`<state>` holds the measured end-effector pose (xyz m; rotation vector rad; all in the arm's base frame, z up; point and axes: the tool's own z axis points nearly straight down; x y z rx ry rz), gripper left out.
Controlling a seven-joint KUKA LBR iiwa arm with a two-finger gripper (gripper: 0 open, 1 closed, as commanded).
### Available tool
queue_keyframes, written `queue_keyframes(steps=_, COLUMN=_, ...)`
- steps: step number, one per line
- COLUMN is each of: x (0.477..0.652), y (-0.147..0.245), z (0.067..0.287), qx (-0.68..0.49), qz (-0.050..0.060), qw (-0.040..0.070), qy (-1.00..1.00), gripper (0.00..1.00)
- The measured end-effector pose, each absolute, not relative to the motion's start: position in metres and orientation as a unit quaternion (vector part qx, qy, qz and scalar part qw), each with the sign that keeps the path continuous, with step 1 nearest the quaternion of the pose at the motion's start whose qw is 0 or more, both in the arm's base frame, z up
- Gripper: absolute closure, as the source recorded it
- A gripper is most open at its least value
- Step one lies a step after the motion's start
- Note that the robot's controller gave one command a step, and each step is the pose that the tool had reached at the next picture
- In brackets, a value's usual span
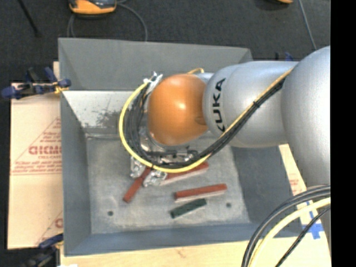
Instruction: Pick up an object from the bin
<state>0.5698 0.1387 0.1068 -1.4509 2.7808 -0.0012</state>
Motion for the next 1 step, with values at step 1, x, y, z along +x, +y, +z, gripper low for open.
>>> queue_keyframes(steps=1, x=0.5687, y=0.1385, z=0.1131, qx=-0.462, qz=0.000, qw=0.000, qy=0.887, gripper=1.00)
